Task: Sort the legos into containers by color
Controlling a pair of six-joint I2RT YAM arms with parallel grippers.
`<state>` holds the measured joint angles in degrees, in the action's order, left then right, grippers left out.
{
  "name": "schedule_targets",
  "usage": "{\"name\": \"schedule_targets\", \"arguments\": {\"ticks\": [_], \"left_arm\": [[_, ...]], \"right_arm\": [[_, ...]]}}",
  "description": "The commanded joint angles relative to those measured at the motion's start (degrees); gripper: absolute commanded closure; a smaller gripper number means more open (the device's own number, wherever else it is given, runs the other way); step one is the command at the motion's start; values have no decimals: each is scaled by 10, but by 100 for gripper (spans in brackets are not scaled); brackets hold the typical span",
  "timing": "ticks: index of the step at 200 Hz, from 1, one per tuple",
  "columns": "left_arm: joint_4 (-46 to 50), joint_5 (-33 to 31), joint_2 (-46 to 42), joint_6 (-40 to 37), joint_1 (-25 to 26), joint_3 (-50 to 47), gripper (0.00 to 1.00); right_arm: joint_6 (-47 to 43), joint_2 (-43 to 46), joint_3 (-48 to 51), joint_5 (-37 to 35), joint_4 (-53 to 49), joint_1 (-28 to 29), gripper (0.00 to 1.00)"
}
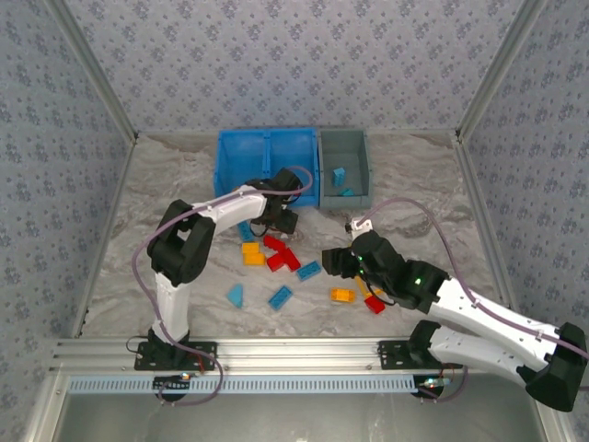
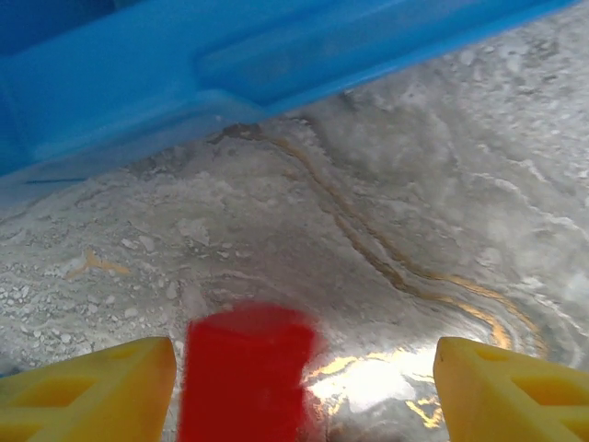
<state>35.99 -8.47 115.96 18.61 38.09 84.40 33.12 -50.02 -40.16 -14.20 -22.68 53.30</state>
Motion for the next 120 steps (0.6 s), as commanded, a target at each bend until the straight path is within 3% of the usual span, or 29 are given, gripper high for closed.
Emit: {"name": "schedule_targets", "arguments": {"ticks": [1, 58, 72, 95, 120], "left_arm": [[1, -4, 7, -14, -2, 6, 30], [-10, 4, 16, -10, -1, -5, 57], [-6, 3, 10, -5, 1, -6, 54], [2, -12, -12, 3, 7, -14, 35], [12, -33, -43, 21, 8, -31, 32]], "right_arm": [[15, 0, 1, -17, -10, 3, 30], [14, -17, -11, -13, -7, 4, 31], [12, -17, -13, -14, -10, 4, 31], [12, -16, -14, -15, -13, 3, 31], [14, -18, -13, -12, -9, 3, 31]]}}
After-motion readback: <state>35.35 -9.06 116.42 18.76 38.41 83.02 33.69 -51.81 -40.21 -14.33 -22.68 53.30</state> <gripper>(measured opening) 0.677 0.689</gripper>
